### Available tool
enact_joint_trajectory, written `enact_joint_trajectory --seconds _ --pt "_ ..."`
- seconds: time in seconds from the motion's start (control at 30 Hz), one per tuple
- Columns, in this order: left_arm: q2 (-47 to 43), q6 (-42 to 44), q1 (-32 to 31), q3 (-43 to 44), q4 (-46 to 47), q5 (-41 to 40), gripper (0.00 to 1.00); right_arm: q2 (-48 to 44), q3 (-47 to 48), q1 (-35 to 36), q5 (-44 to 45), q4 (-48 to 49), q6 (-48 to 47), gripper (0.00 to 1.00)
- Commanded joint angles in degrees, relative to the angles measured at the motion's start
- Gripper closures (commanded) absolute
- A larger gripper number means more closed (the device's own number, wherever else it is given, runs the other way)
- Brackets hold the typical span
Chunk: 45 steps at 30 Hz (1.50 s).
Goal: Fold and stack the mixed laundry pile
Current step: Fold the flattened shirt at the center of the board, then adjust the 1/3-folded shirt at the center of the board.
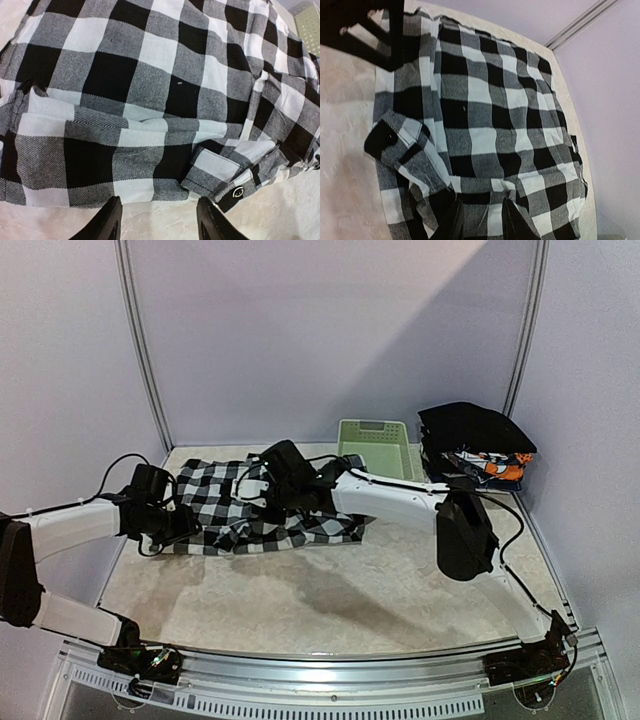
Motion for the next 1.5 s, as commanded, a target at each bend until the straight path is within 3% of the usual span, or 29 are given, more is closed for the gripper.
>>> enact_joint_trajectory --seconds 0.0,0.27,0.5,0.63,0.93,1.13,1.33,1.47 --pt "-3.38 -1.47 -0.59 -2.08 -0.5 1.14 0.47 -3.42 -1.95 0.13 -4.07 7.26 12.82 0.69" --pt "-5.64 -4.19 -2.84 -3.7 2.26 5.25 0.47 -14.2 -12.22 -2.14 7.39 6.97 31.5 0.44" --pt "2.63 -4.39 -7.96 -0.19 6.4 6.77 0.46 -27.48 -38.46 -11.93 -2.44 12.72 59.32 0.39" --pt "7.4 -4.25 -9.85 1.34 7.54 6.27 0.46 -33.67 -52.06 -15.97 -7.41 16.99 66.86 0.38" --pt "14.85 -4.42 -11.26 2.02 13.28 6.82 0.49 -40.76 -66.6 -17.54 -5.9 18.42 65.63 0.3" --pt "17.25 -3.84 -11.48 3.02 14.12 6.5 0.61 -36.37 -67.43 -18.47 -10.05 20.64 62.48 0.26" --pt "17.85 -3.05 -11.49 3.52 13.38 4.51 0.7 -31.78 -64.95 -18.66 -13.33 20.53 57.29 0.31" --pt "18.2 -2.43 -11.5 3.97 12.88 3.9 0.82 -29.23 -64.28 -18.73 -14.97 20.43 55.7 0.34"
